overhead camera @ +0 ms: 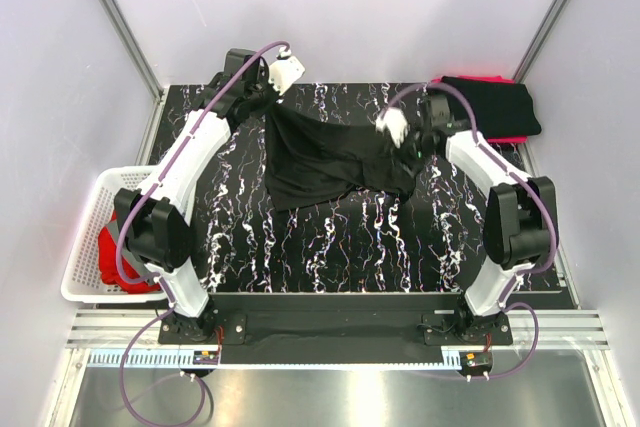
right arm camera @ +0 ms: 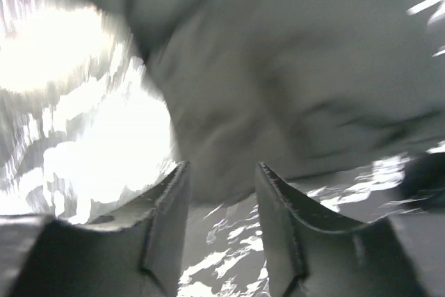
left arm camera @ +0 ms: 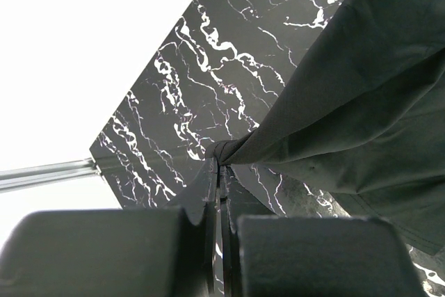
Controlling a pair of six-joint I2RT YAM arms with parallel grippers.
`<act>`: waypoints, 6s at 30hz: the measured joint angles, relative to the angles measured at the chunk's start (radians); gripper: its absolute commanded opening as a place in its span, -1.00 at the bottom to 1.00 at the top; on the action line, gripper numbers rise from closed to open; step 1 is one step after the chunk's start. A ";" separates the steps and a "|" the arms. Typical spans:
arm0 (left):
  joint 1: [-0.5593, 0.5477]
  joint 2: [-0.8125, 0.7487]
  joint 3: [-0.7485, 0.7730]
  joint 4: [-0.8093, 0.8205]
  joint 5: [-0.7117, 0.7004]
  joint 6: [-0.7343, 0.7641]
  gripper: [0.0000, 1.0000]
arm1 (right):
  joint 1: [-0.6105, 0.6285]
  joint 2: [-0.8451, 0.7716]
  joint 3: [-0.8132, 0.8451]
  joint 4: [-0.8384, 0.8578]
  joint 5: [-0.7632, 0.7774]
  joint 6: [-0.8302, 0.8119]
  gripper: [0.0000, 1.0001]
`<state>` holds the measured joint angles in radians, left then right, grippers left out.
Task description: Fold and stack the t-shirts
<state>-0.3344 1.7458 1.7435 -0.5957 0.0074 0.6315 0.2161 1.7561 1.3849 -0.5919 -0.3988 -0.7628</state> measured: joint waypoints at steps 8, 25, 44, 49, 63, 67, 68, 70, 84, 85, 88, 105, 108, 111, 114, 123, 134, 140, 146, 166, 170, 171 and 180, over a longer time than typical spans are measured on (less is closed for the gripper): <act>-0.005 0.000 -0.001 0.000 -0.011 0.000 -1.00 | 0.000 0.009 -0.208 -0.042 0.077 -0.151 -0.20; -0.018 0.007 -0.002 0.006 -0.016 0.000 -1.00 | -0.025 0.030 -0.097 -0.001 0.073 -0.136 -0.26; -0.023 0.041 -0.002 0.012 -0.018 0.000 -1.00 | -0.029 0.112 -0.094 -0.009 0.095 -0.143 -0.14; -0.023 0.047 -0.001 0.014 -0.019 0.000 -1.00 | -0.029 0.112 -0.094 -0.015 0.100 -0.151 -0.13; -0.035 0.066 0.008 0.014 -0.021 0.000 -1.00 | -0.029 0.126 -0.095 -0.035 0.102 -0.159 -0.07; -0.038 0.066 0.008 0.014 -0.024 0.000 -1.00 | -0.029 0.157 -0.095 -0.032 0.123 -0.159 -0.14; -0.038 0.066 0.008 0.014 -0.025 0.000 -1.00 | -0.029 0.169 -0.095 -0.028 0.129 -0.157 -0.19; -0.041 0.066 0.008 0.014 -0.028 0.000 -1.00 | -0.029 0.177 -0.087 -0.024 0.138 -0.150 -0.25; -0.050 0.070 0.011 0.014 -0.039 0.004 -1.00 | -0.029 0.207 -0.040 -0.003 0.173 -0.096 -0.53; -0.051 0.070 0.011 0.014 -0.039 0.004 -1.00 | -0.029 0.205 -0.039 -0.004 0.174 -0.091 -0.46; -0.053 0.075 0.017 0.014 -0.039 0.004 -0.99 | -0.029 0.204 -0.032 -0.004 0.174 -0.077 -0.37; -0.061 0.086 0.024 0.015 -0.039 0.004 -0.99 | -0.029 0.204 0.018 -0.013 0.174 -0.024 -0.45; -0.061 0.089 0.024 0.015 -0.039 0.004 -0.99 | -0.029 0.204 0.037 -0.013 0.174 -0.018 -0.46; -0.061 0.091 0.024 0.015 -0.039 0.004 -0.99 | -0.029 0.204 0.052 -0.014 0.174 -0.013 -0.63; -0.063 0.091 0.026 0.015 -0.039 0.004 -0.99 | -0.029 0.204 0.063 -0.015 0.174 -0.006 -0.37; -0.063 0.092 0.029 0.015 -0.039 0.003 -0.99 | -0.028 0.205 0.081 -0.017 0.173 0.003 -0.32; -0.063 0.105 0.031 0.015 -0.038 0.003 -0.99 | -0.019 0.212 0.114 -0.021 0.173 0.018 -0.81; -0.064 0.105 0.031 0.016 -0.038 0.003 -0.99 | -0.009 0.214 0.135 -0.023 0.169 0.028 -1.00; -0.066 0.105 0.033 0.014 -0.038 0.004 -0.99 | 0.003 0.211 0.176 -0.027 0.157 0.056 -0.97; -0.066 0.046 0.183 0.031 -0.158 0.050 -1.00 | -0.221 0.080 0.747 -0.077 -0.105 0.419 -1.00; -0.066 -0.061 0.213 0.083 -0.219 0.060 -1.00 | -0.230 0.037 0.867 -0.070 -0.090 0.449 -1.00; -0.066 -0.088 0.214 0.099 -0.233 0.067 -1.00 | -0.230 0.016 0.884 -0.070 -0.084 0.459 -1.00; -0.099 -0.378 0.171 0.231 -0.278 0.151 -1.00 | -0.235 -0.255 0.900 -0.056 -0.053 0.542 -1.00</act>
<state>-0.4332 1.3674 1.9141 -0.3649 -0.2703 0.7822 -0.0189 1.5013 2.2852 -0.6476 -0.4519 -0.2203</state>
